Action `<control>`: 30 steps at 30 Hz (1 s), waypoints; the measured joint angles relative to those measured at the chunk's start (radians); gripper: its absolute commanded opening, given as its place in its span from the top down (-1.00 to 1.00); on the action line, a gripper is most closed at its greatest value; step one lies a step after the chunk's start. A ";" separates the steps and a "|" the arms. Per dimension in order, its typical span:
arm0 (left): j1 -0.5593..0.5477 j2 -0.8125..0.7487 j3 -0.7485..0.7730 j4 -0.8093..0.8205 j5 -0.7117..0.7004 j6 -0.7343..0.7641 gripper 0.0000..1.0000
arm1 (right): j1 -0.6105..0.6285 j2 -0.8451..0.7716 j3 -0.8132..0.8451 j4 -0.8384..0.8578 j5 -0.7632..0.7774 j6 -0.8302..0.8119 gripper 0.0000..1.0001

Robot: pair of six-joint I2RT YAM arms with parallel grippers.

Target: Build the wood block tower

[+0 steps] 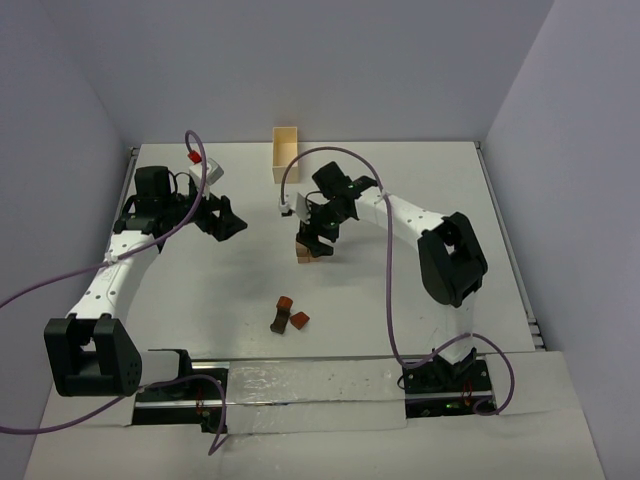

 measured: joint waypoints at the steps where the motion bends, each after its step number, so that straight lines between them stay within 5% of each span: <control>1: 0.000 0.000 0.000 -0.002 0.001 0.000 -0.99 | 0.002 -0.010 0.000 0.000 0.000 0.006 -0.64; 10: 0.000 -0.029 -0.037 0.002 0.002 -0.002 -0.71 | 0.007 -0.268 -0.057 0.031 0.012 0.132 -0.61; 13: -0.012 -0.052 -0.065 0.008 -0.028 0.000 -0.53 | 0.002 -0.368 -0.118 0.099 0.050 0.235 -0.45; 21: -0.129 -0.056 -0.115 0.032 -0.196 -0.022 -0.69 | -0.051 -0.483 -0.344 0.228 0.271 0.624 -0.38; 23: -0.131 -0.057 -0.126 0.056 -0.248 -0.061 -0.98 | -0.053 -0.481 -0.353 0.222 0.339 0.757 -0.47; 25: -0.131 -0.063 -0.136 0.078 -0.300 -0.100 -0.98 | -0.051 -0.477 -0.339 0.202 0.401 0.879 -0.55; 28: -0.131 -0.095 -0.160 0.123 -0.380 -0.172 -0.99 | -0.046 -0.456 -0.291 0.161 0.474 1.018 -0.97; 30: -0.131 -0.141 -0.188 0.153 -0.432 -0.221 -0.99 | -0.038 -0.440 -0.271 0.151 0.515 1.100 -0.99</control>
